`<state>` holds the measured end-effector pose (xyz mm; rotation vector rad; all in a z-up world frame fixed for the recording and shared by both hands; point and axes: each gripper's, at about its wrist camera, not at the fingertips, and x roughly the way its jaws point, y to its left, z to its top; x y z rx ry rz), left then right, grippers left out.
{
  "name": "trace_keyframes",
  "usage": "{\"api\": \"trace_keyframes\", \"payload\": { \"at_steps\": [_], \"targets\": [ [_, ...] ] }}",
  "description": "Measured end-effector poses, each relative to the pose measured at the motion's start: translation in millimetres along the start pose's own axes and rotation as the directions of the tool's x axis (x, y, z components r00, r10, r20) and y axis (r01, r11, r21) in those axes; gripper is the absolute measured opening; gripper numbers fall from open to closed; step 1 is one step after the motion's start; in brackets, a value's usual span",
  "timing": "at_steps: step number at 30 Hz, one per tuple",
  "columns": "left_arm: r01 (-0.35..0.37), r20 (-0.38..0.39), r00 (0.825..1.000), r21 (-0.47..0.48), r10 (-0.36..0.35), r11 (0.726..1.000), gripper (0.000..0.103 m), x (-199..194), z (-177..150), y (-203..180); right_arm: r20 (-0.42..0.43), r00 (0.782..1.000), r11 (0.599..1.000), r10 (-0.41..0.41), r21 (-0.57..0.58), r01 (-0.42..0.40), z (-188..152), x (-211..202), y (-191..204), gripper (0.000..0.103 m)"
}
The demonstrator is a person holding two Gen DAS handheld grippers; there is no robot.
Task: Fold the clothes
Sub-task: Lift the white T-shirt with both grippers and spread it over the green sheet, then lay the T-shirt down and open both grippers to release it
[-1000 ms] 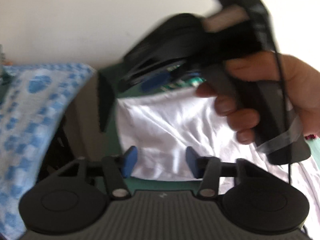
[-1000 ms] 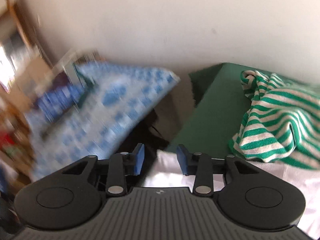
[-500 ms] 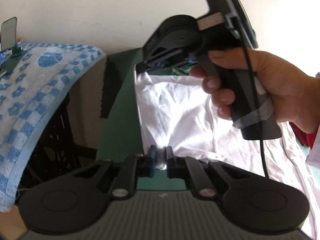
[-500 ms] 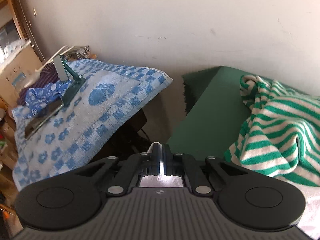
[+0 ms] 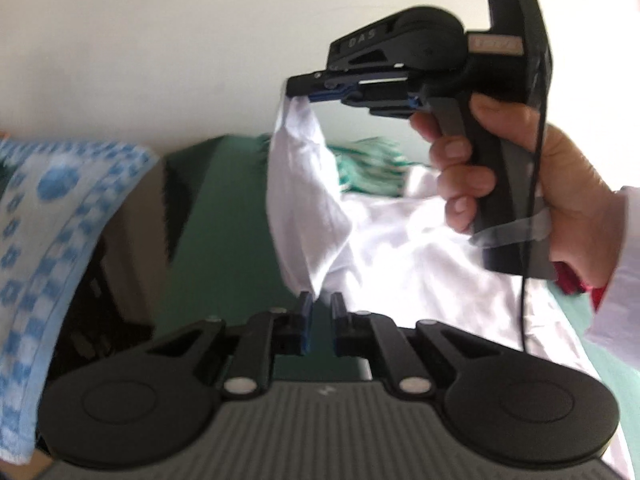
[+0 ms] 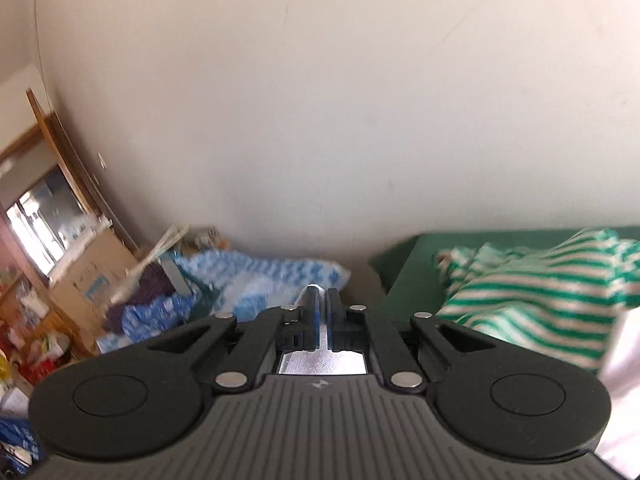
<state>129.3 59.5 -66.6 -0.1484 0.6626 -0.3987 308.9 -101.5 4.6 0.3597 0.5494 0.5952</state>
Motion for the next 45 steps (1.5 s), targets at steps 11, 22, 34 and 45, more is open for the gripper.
{"api": "trace_keyframes", "payload": {
  "at_steps": [11, 22, 34, 45],
  "targets": [
    [0.165, -0.027, 0.986, 0.112, -0.163, 0.980, 0.004, 6.9, -1.2, -101.7, 0.177, 0.984, 0.987, -0.013, 0.163, -0.017, -11.6, -118.3, -83.6, 0.004],
    [0.008, -0.076, 0.997, 0.297, 0.015, 0.955, 0.051, 4.6, -54.1, -142.9, 0.085, 0.974, 0.930, -0.209, 0.324, 0.171, -72.5, -164.3, -185.7, 0.011],
    [-0.010, -0.221, 0.972, 0.315, 0.083, 0.949, 0.067, 46.7, -82.5, -145.9, -0.101, 0.953, 0.937, -0.287, 0.178, 0.301, -94.0, -139.7, -167.3, 0.036],
    [0.056, -0.226, 0.974, 0.350, 0.026, 0.935, 0.085, 31.5, -102.2, -144.1, -0.084, 0.951, 0.952, -0.298, 0.042, 0.303, -120.2, -199.1, -119.1, 0.028]
  ]
}}
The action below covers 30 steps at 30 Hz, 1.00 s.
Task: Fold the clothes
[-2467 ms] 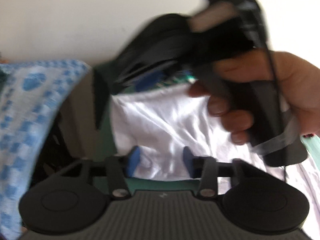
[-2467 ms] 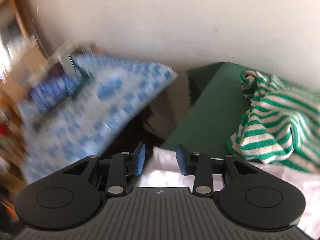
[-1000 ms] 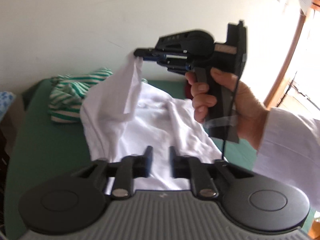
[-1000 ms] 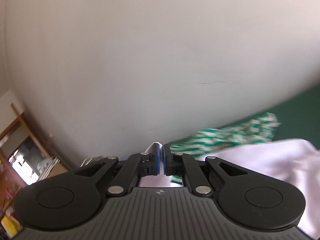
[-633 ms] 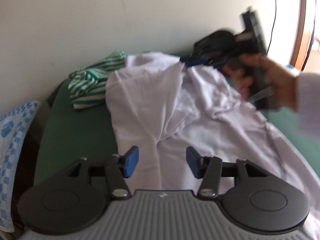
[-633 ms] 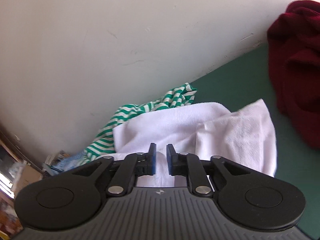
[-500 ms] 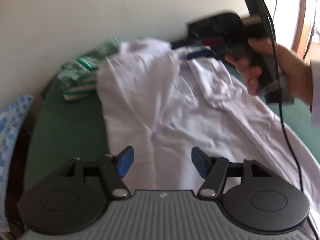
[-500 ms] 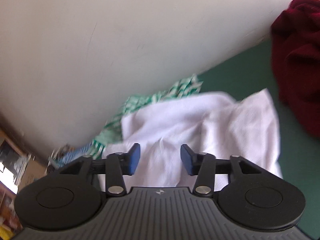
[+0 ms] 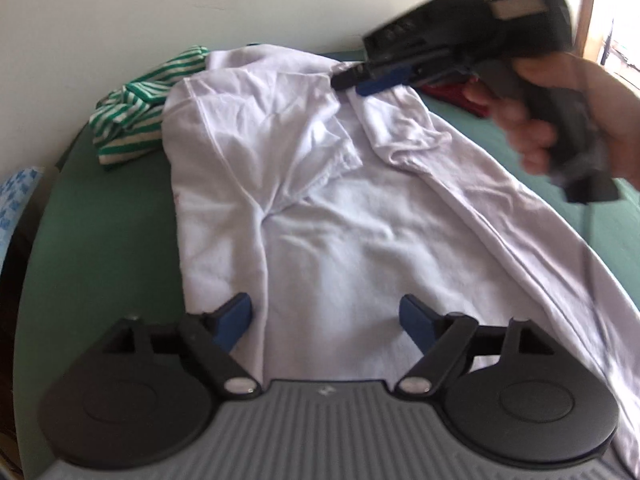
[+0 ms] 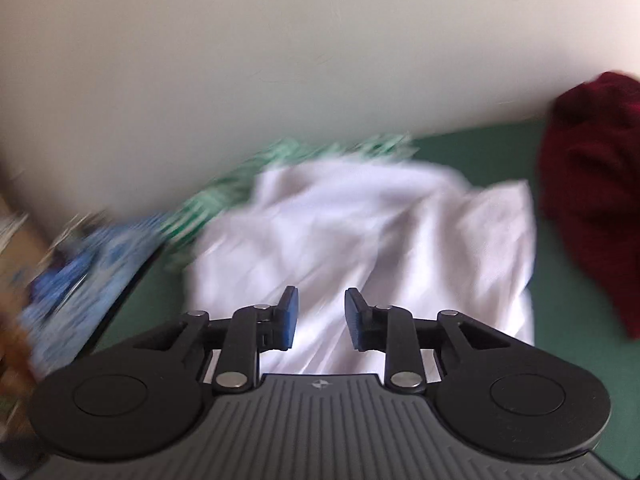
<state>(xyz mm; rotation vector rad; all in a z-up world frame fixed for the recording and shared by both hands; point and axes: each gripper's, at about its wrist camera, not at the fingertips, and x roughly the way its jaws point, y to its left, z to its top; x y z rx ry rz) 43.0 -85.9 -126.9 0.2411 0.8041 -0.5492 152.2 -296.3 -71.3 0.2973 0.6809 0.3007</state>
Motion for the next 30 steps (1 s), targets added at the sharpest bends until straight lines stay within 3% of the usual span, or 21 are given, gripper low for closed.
{"api": "trace_keyframes", "payload": {
  "at_steps": [4, 7, 15, 16, 19, 20, 23, 25, 27, 29, 30],
  "targets": [
    [0.007, -0.003, 1.000, 0.007, -0.007, 1.000, 0.088, -0.2, -1.8, -0.1, -0.102, 0.993, 0.994, 0.062, -0.079, -0.070, -24.4, 5.0, 13.6, 0.030],
    [0.008, -0.005, 1.000, 0.018, -0.008, 1.000, 0.089, 0.0, -1.9, -0.5, -0.111, 0.991, 0.990, 0.079, -0.106, -0.090, -31.2, 3.5, 16.5, 0.004],
    [0.021, 0.003, 1.000, 0.026, -0.021, 0.999, 0.092, -5.2, -9.1, 0.4, -0.180, 0.982, 0.989, 0.055, -0.123, -0.078, -40.2, -11.3, 7.8, 0.004],
    [0.022, 0.002, 1.000, 0.027, -0.022, 0.999, 0.092, -5.3, -8.9, 0.4, -0.172, 0.984, 0.991, 0.046, -0.118, -0.067, -38.1, -13.2, 8.0, 0.006],
    [0.035, -0.005, 0.999, 0.018, -0.035, 0.999, 0.095, -6.7, -9.0, 2.1, -0.089, 0.996, 0.997, 0.024, -0.075, -0.030, -27.3, -21.6, 8.1, 0.032],
    [0.040, -0.008, 0.999, 0.013, -0.040, 0.999, 0.097, -7.3, -9.5, 2.6, -0.069, 0.997, 0.997, 0.016, -0.068, -0.021, -23.9, -19.4, 10.8, 0.032],
    [0.047, -0.008, 0.999, 0.016, -0.047, 0.999, 0.098, -11.9, -12.7, -0.6, -0.029, 1.000, 0.999, 0.004, -0.043, -0.006, -14.8, -9.5, 18.2, 0.022],
    [0.055, -0.009, 0.998, 0.019, -0.055, 0.998, 0.098, -16.5, -15.8, -3.2, -0.073, 0.997, 1.000, 0.019, -0.016, -0.020, -13.3, 10.8, 19.7, 0.021],
    [0.063, -0.006, 0.998, 0.011, -0.063, 0.998, 0.100, -21.8, -20.2, -3.8, -0.075, 0.996, 0.999, -0.039, 0.016, 0.040, -10.9, 25.5, 12.7, 0.020],
    [0.069, 0.001, 0.998, 0.006, -0.069, 0.998, 0.100, -27.4, -26.1, -4.0, -0.057, 0.991, 0.990, -0.125, 0.055, 0.128, -6.1, 34.4, 4.0, 0.005],
    [0.072, 0.006, 0.997, -0.001, -0.072, 0.997, 0.100, -30.3, -28.8, -3.7, -0.045, 0.988, 0.987, -0.147, 0.065, 0.150, -3.2, 35.9, 4.4, 0.003]
  ]
}}
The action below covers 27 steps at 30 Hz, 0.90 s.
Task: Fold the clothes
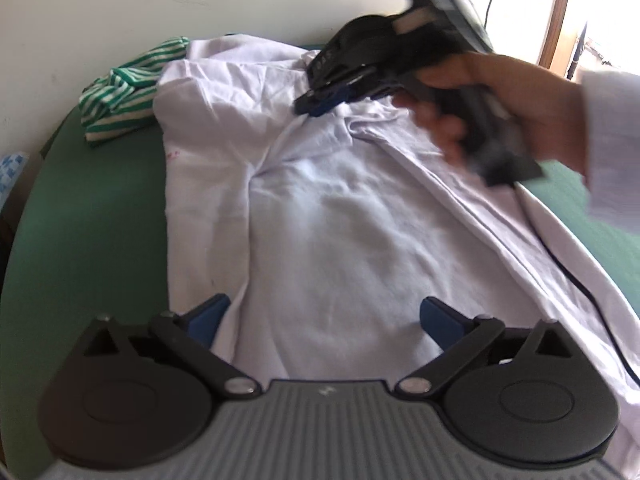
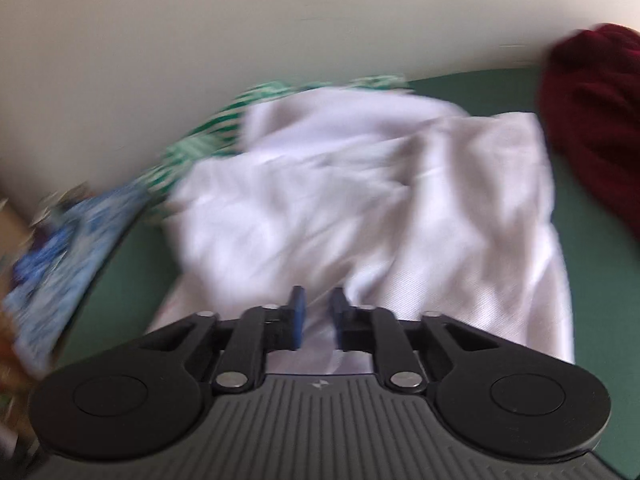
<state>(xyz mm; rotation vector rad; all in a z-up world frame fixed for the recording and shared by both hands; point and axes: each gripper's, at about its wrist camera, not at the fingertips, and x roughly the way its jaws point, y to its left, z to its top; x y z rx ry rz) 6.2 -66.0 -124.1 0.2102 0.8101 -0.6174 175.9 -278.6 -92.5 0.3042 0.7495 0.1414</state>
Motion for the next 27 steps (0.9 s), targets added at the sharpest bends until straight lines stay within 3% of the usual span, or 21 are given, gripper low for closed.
{"api": "trace_keyframes", "payload": {
  "at_steps": [2, 4, 7, 9, 11, 12, 14, 15, 17, 19, 22, 23, 24, 25, 26, 27],
  "targets": [
    [0.011, 0.010, 1.000, -0.019, -0.010, 1.000, 0.100, -6.3, -5.0, 1.3, 0.035, 0.999, 1.000, 0.009, -0.008, -0.009, 5.8, -6.6, 12.3, 0.016],
    [0.016, 0.024, 1.000, -0.029, -0.015, 0.999, 0.101, -10.3, -9.9, 2.0, 0.056, 0.998, 0.998, 0.037, -0.055, -0.034, 7.6, -9.3, 33.4, 0.017],
    [0.004, 0.031, 1.000, -0.004, -0.004, 1.000, 0.101, -12.8, -15.3, -2.3, 0.025, 0.993, 0.988, 0.116, -0.109, -0.113, 12.9, 12.3, 62.3, 0.028],
    [-0.013, 0.036, 0.999, 0.029, 0.012, 0.999, 0.101, -13.5, -19.9, -7.0, 0.011, 0.988, 0.980, 0.156, -0.124, -0.153, 19.2, 29.0, 77.1, 0.028],
    [-0.022, 0.048, 0.999, 0.047, 0.020, 0.999, 0.101, -15.6, -25.1, -10.7, 0.034, 0.992, 0.989, 0.117, -0.092, -0.114, 30.8, 47.3, 79.1, 0.025],
    [-0.021, 0.055, 0.998, 0.042, 0.019, 0.999, 0.101, -16.8, -27.1, -11.1, 0.037, 0.998, 0.995, 0.055, -0.080, -0.052, 35.6, 55.6, 75.3, 0.024],
    [-0.022, 0.067, 0.998, 0.034, 0.020, 0.999, 0.101, -18.3, -29.6, -11.5, 0.039, 0.998, 0.996, -0.058, -0.065, 0.060, 41.9, 61.8, 67.5, 0.011],
    [-0.018, 0.070, 0.997, 0.031, 0.016, 0.999, 0.101, -18.7, -30.0, -10.7, 0.058, 0.998, 0.997, -0.040, -0.064, 0.043, 43.4, 54.8, 68.2, 0.012],
    [-0.007, 0.078, 0.997, 0.022, 0.005, 1.000, 0.101, -19.8, -30.5, -8.6, 0.108, 0.994, 0.994, 0.020, -0.112, -0.007, 45.0, 37.5, 78.5, 0.018],
    [0.005, 0.082, 0.997, 0.015, -0.006, 1.000, 0.101, -20.7, -30.2, -5.7, 0.096, 0.993, 0.978, 0.071, -0.202, -0.050, 49.9, 28.8, 96.5, 0.023],
    [0.008, 0.084, 0.996, 0.015, -0.010, 1.000, 0.101, -21.5, -29.5, -4.3, 0.059, 0.995, 0.948, 0.084, -0.313, -0.061, 56.5, 38.4, 118.2, 0.043],
    [0.007, 0.083, 0.997, 0.018, -0.008, 1.000, 0.101, -21.5, -29.2, -4.5, 0.034, 0.997, 0.934, 0.062, -0.354, -0.046, 57.5, 47.8, 123.4, 0.044],
    [0.004, 0.081, 0.997, 0.022, -0.005, 1.000, 0.101, -21.3, -28.8, -5.0, 0.003, 1.000, 0.920, 0.028, -0.392, -0.024, 58.2, 59.0, 128.0, 0.043],
    [0.000, 0.080, 0.997, 0.025, -0.002, 1.000, 0.101, -20.8, -28.2, -5.7, -0.023, 1.000, 0.906, -0.009, -0.423, -0.001, 60.1, 70.1, 131.9, 0.030],
    [-0.003, 0.079, 0.997, 0.029, 0.001, 1.000, 0.101, -20.6, -27.6, -6.2, -0.023, 0.999, 0.897, -0.038, -0.440, 0.024, 63.0, 76.5, 133.7, 0.007],
    [-0.007, 0.077, 0.997, 0.033, 0.004, 0.999, 0.101, -20.3, -27.2, -7.0, -0.005, 0.999, 0.904, -0.040, -0.427, 0.034, 67.6, 78.8, 132.8, 0.007]
  ]
}}
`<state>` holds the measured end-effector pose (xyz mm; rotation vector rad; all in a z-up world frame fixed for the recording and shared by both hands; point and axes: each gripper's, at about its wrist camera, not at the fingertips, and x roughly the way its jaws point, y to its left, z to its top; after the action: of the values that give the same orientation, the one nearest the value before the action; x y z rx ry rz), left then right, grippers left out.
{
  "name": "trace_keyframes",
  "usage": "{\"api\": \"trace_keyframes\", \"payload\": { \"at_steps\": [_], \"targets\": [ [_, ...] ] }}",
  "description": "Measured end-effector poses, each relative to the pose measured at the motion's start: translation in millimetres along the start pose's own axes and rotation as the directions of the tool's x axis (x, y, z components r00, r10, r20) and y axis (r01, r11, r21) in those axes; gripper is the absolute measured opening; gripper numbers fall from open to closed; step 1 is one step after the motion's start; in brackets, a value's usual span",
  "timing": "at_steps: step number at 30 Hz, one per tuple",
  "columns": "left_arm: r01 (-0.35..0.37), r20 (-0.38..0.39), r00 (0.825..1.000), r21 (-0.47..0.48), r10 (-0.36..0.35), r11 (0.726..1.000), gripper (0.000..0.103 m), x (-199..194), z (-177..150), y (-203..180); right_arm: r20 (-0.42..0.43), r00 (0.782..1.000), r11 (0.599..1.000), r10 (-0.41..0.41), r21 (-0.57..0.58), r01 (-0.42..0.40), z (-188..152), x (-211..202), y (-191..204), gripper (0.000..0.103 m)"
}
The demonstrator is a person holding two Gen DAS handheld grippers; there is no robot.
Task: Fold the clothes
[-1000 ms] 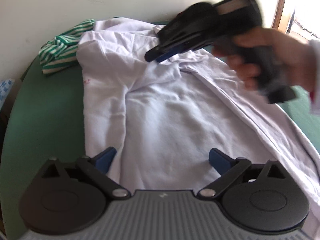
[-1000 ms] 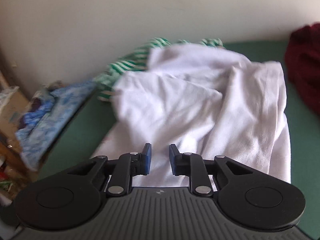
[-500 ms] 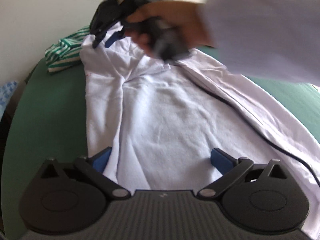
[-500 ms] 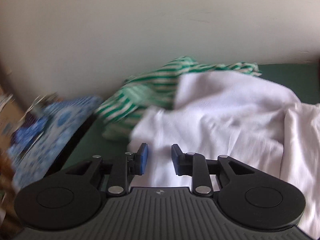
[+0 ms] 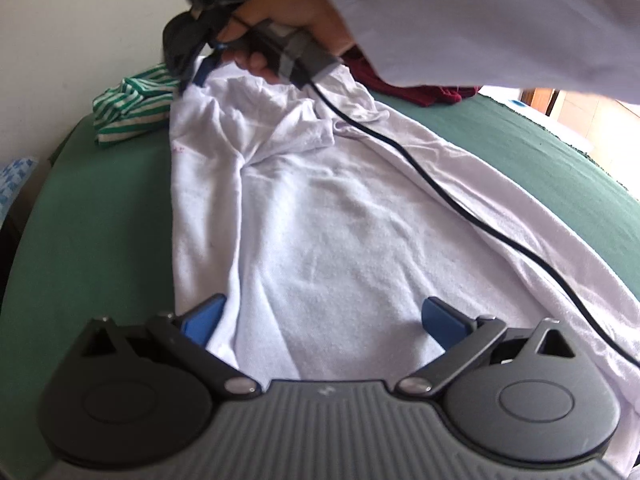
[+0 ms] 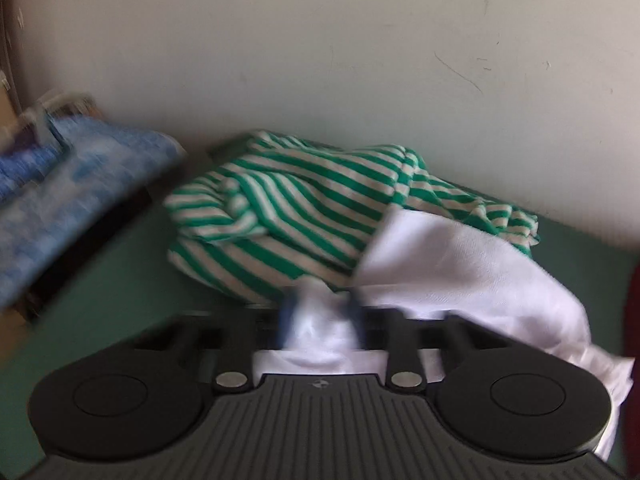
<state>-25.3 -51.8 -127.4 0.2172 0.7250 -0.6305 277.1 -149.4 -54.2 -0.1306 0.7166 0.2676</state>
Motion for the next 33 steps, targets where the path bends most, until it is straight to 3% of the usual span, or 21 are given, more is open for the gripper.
{"api": "trace_keyframes", "payload": {
  "at_steps": [4, 7, 9, 11, 13, 16, 18, 20, 22, 25, 27, 29, 31, 32, 33],
  "targets": [
    [-0.009, -0.004, 1.000, 0.013, 0.009, 1.000, 0.101, 1.2, -0.2, -3.6, 0.038, 0.999, 0.989, -0.002, 0.146, -0.003, 13.4, 14.5, -20.1, 0.004],
    [-0.009, -0.004, 1.000, 0.016, 0.009, 1.000, 0.102, 1.0, -1.4, -3.9, 0.014, 1.000, 0.991, 0.019, 0.136, -0.021, 8.8, 29.7, -19.1, 0.005],
    [-0.008, -0.003, 1.000, 0.015, 0.008, 1.000, 0.102, 0.6, -1.8, -2.9, 0.034, 0.999, 0.993, 0.013, 0.121, -0.017, 8.4, 18.9, -18.2, 0.014],
    [-0.007, -0.002, 1.000, 0.016, 0.007, 1.000, 0.102, 2.0, 0.1, -1.4, 0.072, 0.997, 0.986, -0.016, 0.167, 0.004, 8.1, -6.0, -23.0, 0.038],
    [-0.007, -0.002, 1.000, 0.021, 0.007, 1.000, 0.102, 2.3, 0.1, -2.1, 0.123, 0.992, 0.978, -0.027, 0.207, 0.001, 1.3, -43.0, -27.4, 0.044],
    [-0.007, -0.002, 1.000, 0.022, 0.007, 1.000, 0.102, 0.9, -0.8, -3.5, 0.076, 0.981, 0.935, 0.178, 0.298, -0.193, -31.1, -84.1, -36.6, 0.040],
    [-0.005, -0.003, 1.000, 0.022, 0.005, 1.000, 0.102, 0.3, -0.6, -3.7, 0.028, 0.971, 0.888, 0.236, 0.401, -0.227, -61.1, -97.9, -42.3, 0.039],
    [-0.002, -0.004, 1.000, 0.022, 0.002, 1.000, 0.102, -0.2, -0.1, -3.6, -0.067, 0.971, 0.861, 0.231, 0.479, -0.172, -90.1, -102.5, -47.1, 0.035],
    [0.001, -0.006, 1.000, 0.022, -0.001, 1.000, 0.102, -0.6, 0.4, -3.6, -0.110, 0.970, 0.836, 0.218, 0.534, -0.127, -113.2, -105.9, -57.3, 0.033],
    [0.011, -0.006, 1.000, 0.012, -0.011, 1.000, 0.102, -4.8, 2.1, -3.8, -0.147, 0.988, 0.857, 0.051, 0.514, 0.032, -131.1, -118.0, -66.5, 0.030],
    [0.011, 0.010, 1.000, 0.007, -0.011, 1.000, 0.102, -12.9, 5.1, -5.1, -0.136, 0.991, 0.856, 0.001, 0.512, 0.070, -137.1, -128.1, -71.9, 0.028],
    [-0.014, 0.042, 0.999, 0.008, 0.014, 1.000, 0.102, -24.1, 7.9, -8.4, -0.010, 0.991, 0.797, 0.131, 0.596, -0.099, -143.1, -148.6, -72.9, 0.030],
    [-0.032, 0.056, 0.998, -0.010, 0.033, 0.999, 0.102, -34.4, 8.7, -11.7, 0.093, 0.951, 0.728, 0.296, 0.623, -0.288, -146.4, -157.6, -64.3, 0.030],
    [-0.041, 0.055, 0.998, -0.025, 0.042, 0.999, 0.102, -38.7, 8.3, -13.4, 0.091, 0.934, 0.712, 0.347, 0.623, -0.325, -146.3, -154.1, -57.9, 0.031],
    [-0.051, 0.049, 0.997, -0.045, 0.053, 0.998, 0.102, -42.3, 7.0, -15.2, 0.065, 0.932, 0.713, 0.358, 0.625, -0.317, -146.7, -147.2, -53.2, 0.031]
  ]
}}
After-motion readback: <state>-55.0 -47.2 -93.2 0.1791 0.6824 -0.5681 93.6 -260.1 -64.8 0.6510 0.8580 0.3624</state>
